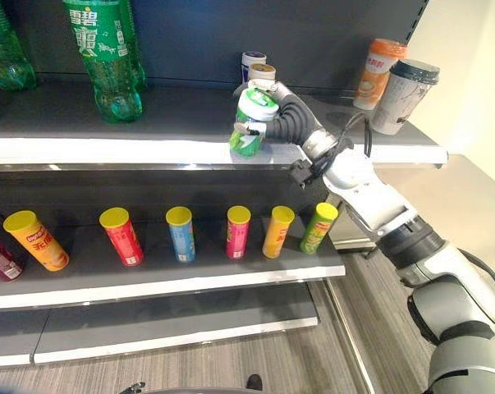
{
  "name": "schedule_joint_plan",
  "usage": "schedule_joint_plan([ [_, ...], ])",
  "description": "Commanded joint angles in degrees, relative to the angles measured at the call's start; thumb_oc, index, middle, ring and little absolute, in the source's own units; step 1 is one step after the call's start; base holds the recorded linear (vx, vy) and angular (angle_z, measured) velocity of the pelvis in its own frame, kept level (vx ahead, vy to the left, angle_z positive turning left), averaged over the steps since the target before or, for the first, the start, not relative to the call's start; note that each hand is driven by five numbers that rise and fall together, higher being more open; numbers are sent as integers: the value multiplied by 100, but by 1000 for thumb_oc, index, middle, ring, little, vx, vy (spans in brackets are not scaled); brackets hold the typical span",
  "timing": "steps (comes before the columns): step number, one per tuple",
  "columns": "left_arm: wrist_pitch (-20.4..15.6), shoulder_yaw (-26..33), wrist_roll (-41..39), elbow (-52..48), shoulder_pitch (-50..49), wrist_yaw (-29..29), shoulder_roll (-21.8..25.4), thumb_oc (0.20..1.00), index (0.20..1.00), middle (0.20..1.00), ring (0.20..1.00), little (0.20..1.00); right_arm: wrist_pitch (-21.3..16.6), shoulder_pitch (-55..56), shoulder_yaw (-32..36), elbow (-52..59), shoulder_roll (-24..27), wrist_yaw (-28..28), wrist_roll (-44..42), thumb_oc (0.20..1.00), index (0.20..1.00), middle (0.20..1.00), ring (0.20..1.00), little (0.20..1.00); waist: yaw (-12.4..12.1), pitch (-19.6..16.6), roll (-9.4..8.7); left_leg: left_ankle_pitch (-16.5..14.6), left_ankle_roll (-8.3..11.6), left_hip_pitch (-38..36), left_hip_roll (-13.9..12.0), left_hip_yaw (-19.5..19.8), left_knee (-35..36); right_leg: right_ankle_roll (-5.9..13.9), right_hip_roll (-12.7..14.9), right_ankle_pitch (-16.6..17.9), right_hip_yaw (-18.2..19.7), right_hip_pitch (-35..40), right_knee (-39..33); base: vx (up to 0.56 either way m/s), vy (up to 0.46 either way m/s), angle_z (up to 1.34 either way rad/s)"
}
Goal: Put the goods on the table back onto the shelves and tidy them up.
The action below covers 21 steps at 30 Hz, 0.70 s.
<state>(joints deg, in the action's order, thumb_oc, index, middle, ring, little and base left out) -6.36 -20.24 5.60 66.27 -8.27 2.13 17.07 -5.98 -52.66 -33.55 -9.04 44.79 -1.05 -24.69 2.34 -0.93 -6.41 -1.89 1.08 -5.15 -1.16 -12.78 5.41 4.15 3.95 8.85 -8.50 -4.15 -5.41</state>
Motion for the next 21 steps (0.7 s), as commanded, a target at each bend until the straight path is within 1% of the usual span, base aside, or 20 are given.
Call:
schedule_joint_plan([
  [1, -119, -305, -75, 93, 264, -56, -302, 1000, 1000, 1000, 1000, 1000, -78, -1310, -39, -835, -147, -263, 126, 200, 200, 200, 200, 200, -172, 217, -31, -327, 347, -256, -293, -61, -41, 429, 232, -417, 117, 430, 41, 0, 0, 0],
  [3, -118, -301, -75, 92, 266, -56, -304, 1000, 1000, 1000, 1000, 1000, -83, -1321, -46, -845, -153, -262, 125, 200, 200, 200, 200, 200, -167, 217, -29, -327, 347, -255, -293, -60, -41, 429, 233, -417, 116, 429, 41, 0, 0, 0],
  [4, -125, -286, -102, 126, 286, -54, -262, 1000, 1000, 1000, 1000, 1000, -64, -1556, -58, -1259, -353, -303, 189, 200, 200, 200, 200, 200, -168, 209, -34, -324, 347, -249, -297, -58, -41, 423, 233, -411, 119, 422, 41, 12, 5, 4],
  [7, -118, -222, -142, 141, 306, -50, -221, 1000, 1000, 1000, 1000, 1000, -51, -1643, -48, -1504, -503, -321, 260, 200, 200, 200, 200, 200, -142, 208, -27, -327, 347, -254, -303, -52, -41, 417, 232, -416, 115, 435, 41, 0, 0, 0],
  [14, -127, -198, -130, 131, 335, -49, -184, 1000, 1000, 1000, 1000, 1000, -32, -1681, -71, -1650, -568, -283, 453, 200, 200, 200, 200, 200, -133, 218, 4, -336, 351, -288, -308, -57, -41, 408, 225, -432, 94, 471, 41, 14, 0, 4],
  [20, -120, -145, -152, 99, 383, -68, -172, 1000, 1000, 1000, 1000, 1000, -1, -1658, -153, -1478, -371, -126, 458, 200, 200, 200, 200, 200, -84, 229, 10, -336, 361, -293, -316, -69, -41, 406, 232, -431, 97, 470, 41, 0, 0, 0],
  [21, -112, -102, -146, 104, 387, -81, -169, 1000, 1000, 1000, 1000, 1000, 20, -1682, -239, -1354, -189, -28, 487, 200, 200, 200, 200, 200, -52, 224, 9, -342, 365, -305, -314, -96, -41, 404, 229, -438, 116, 473, 41, 0, 0, 0],
])
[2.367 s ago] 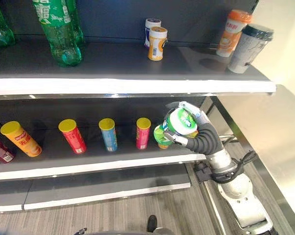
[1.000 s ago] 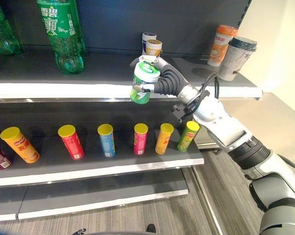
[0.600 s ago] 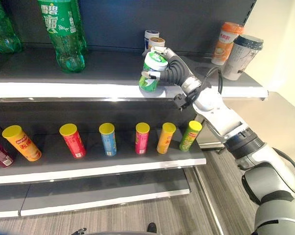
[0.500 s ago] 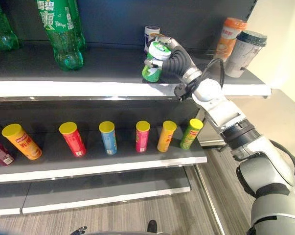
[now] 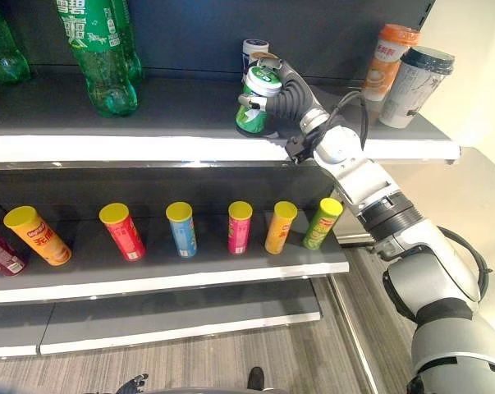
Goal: Put the goods on the table back onto the shelves and tidy them up.
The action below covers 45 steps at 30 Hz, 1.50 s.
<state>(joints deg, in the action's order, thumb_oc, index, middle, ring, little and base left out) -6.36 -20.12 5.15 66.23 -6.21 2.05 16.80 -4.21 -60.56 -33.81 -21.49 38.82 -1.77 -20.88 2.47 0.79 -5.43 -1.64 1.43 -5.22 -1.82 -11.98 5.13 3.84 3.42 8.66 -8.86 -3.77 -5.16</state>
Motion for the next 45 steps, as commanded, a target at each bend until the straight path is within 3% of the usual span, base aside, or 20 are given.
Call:
schedule_joint_plan([
  [1, -113, -114, -102, 108, 181, -72, -142, 1000, 1000, 1000, 1000, 1000, -156, -892, -214, -109, 409, 45, 106, 200, 200, 200, 200, 200, -65, 52, -89, -367, 330, -299, -248, -176, -12, 435, 283, -419, 152, 434, 16, 0, 0, 0],
  [13, -125, -76, -124, 72, 189, -123, -174, 1000, 1000, 1000, 1000, 1000, -99, -795, -452, -154, 574, 348, 72, 200, 200, 200, 200, 200, -9, 68, -78, -378, 323, -352, -237, -240, -12, 445, 270, -410, 210, 452, 16, -3, 7, -3],
  [14, -133, -60, -144, 69, 177, -120, -163, 1000, 1000, 1000, 1000, 1000, -96, -776, -466, -226, 554, 372, 73, 310, 310, 310, 310, 310, -27, 84, -80, -370, 323, -336, -235, -231, -12, 448, 276, -404, 197, 445, 16, 0, 0, 0],
  [16, -133, -53, -151, 68, 168, -116, -158, 1000, 1000, 1000, 1000, 1000, -90, -741, -456, -234, 545, 389, 64, 310, 310, 310, 310, 310, -34, 89, -79, -369, 324, -329, -234, -222, -12, 451, 283, -401, 189, 443, 16, 0, 0, 0],
  [17, -133, -32, -174, 65, 159, -116, -150, 1000, 1000, 1000, 1000, 1000, -79, -744, -468, -282, 537, 398, 79, 840, 840, 840, 840, 840, -45, 95, -77, -366, 321, -319, -230, -208, -12, 448, 289, -400, 181, 437, 16, 0, 0, 0],
  [18, -133, -32, -174, 65, 159, -116, -150, 1000, 1000, 1000, 1000, 1000, -79, -744, -468, -282, 537, 398, 79, 840, 840, 840, 840, 840, -44, 95, -77, -366, 321, -319, -230, -208, -12, 448, 289, -400, 180, 437, 16, 0, 0, 0],
  [19, -129, -12, -188, 67, 137, -112, -147, 1000, 1000, 1000, 1000, 1000, -79, -731, -476, -270, 533, 391, 146, 1000, 1000, 1000, 1000, 1000, -56, 94, -77, -364, 323, -313, -229, -198, -12, 449, 300, -393, 170, 439, 16, 0, 0, 0],
  [33, -132, 44, -240, 75, 138, -95, -139, 1000, 1000, 1000, 1000, 1000, -100, -700, -293, -428, 458, 264, 342, 1000, 1000, 1000, 1000, 1000, -94, 103, -79, -350, 313, -286, -225, -164, -12, 447, 318, -377, 139, 427, 16, 0, 0, 0],
  [45, -35, 238, -251, 159, 199, -82, -203, 1000, 1000, 1000, 1000, 1000, -11, -485, 135, 505, 1227, 85, 841, 1000, 1000, 1000, 1000, 1000, 104, 81, -27, -400, 296, -348, -215, -252, -12, 456, 316, -377, 213, 440, 16, 0, 1, 0],
])
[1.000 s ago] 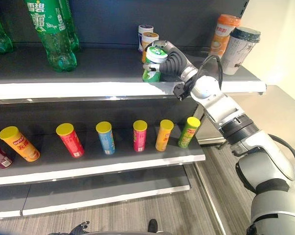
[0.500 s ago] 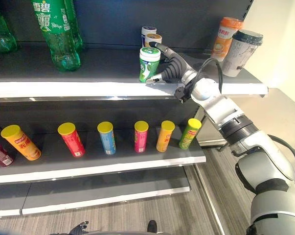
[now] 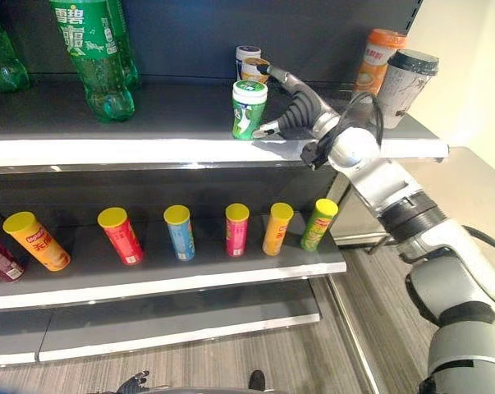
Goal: Put the goods on the table back onto the shelves and tidy them up.
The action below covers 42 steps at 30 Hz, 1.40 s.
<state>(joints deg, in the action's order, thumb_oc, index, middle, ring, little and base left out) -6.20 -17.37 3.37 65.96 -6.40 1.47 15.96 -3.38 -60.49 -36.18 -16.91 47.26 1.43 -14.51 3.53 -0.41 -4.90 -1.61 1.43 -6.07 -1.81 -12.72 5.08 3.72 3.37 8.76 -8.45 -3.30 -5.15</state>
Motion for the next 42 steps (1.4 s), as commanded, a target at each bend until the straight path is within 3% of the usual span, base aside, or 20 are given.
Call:
schedule_joint_plan([
  [1, -32, -16, -76, 191, 241, -32, -140, 1000, 1000, 1000, 1000, 1000, -81, -396, 445, 183, 422, -242, 256, 1000, 1000, 1000, 1000, 1000, 44, 196, -61, -414, 286, -277, -213, -196, -8, 469, 320, -383, 198, 391, 15, 0, 0, 0],
  [15, 2, -7, 28, 249, 323, -24, -201, 1000, 1000, 1000, 1000, 1000, 23, 48, 638, 449, 289, -128, 502, 1000, 1000, 1000, 1000, 1000, 103, 198, -17, -452, 252, -317, -187, -253, -8, 473, 342, -354, 270, 372, 15, -5, 14, -6],
  [42, 57, 6, 111, 157, 289, 5, -166, 1000, 1000, 1000, 1000, 1000, 208, 497, 764, 96, -805, -85, 1335, 1000, 1000, 1000, 1000, 1000, -64, 270, -8, -449, 197, -311, -154, -124, -8, 459, 423, -319, 157, 436, 15, -1, 1, 1],
])
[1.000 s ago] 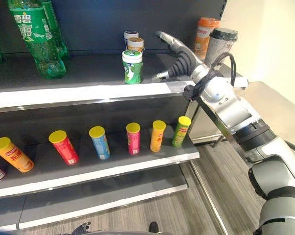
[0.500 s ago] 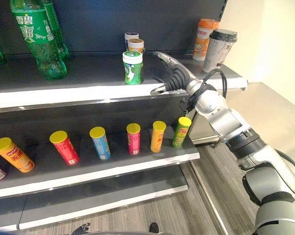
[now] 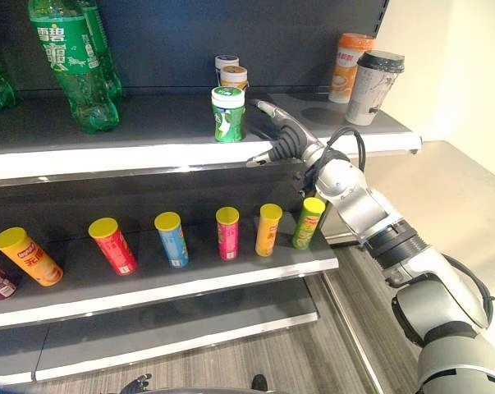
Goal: Put the goods on the table back onto the shelves and tidy them up.
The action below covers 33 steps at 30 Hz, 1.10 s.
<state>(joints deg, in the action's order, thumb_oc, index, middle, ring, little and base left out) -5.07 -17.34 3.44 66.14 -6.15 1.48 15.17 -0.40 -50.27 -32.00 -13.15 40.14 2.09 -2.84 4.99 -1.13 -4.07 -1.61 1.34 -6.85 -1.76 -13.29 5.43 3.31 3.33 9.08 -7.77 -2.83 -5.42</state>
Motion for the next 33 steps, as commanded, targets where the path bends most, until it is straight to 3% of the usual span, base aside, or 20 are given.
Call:
schedule_joint_plan([
  [1, -57, -7, 106, 137, 273, 9, -86, 1000, 1000, 1000, 1000, 1000, -88, -522, 347, -304, -144, -164, 200, 1000, 1000, 1000, 1000, 1000, -211, 340, -88, -452, 203, -234, -155, -61, -43, 500, 428, -351, 86, 392, 42, 0, 0, 0],
  [20, -44, -36, 184, 108, 313, 58, -86, 1000, 1000, 1000, 1000, 1000, 16, -473, 509, -438, -627, -281, 812, 1000, 1000, 1000, 1000, 1000, -247, 345, -55, -484, 125, -221, -77, 6, -43, 507, 519, -275, 52, 394, 42, -1, 1, 0],
  [27, -37, -56, 216, 69, 294, 58, -88, 1000, 1000, 1000, 1000, 1000, 65, -331, 701, -478, -535, -368, 838, 1000, 1000, 1000, 1000, 1000, -268, 358, -38, -501, 110, -233, -53, 40, -43, 518, 540, -279, 19, 412, 42, 0, 0, 0],
  [33, -15, 8, 212, 139, 278, 39, -78, 1000, 1000, 1000, 1000, 1000, 83, -284, 1007, -438, -31, -479, 729, 1000, 1000, 1000, 1000, 1000, -220, 338, -55, -512, 120, -241, -64, 15, -43, 525, 533, -281, 26, 409, 42, 0, 0, 0],
])
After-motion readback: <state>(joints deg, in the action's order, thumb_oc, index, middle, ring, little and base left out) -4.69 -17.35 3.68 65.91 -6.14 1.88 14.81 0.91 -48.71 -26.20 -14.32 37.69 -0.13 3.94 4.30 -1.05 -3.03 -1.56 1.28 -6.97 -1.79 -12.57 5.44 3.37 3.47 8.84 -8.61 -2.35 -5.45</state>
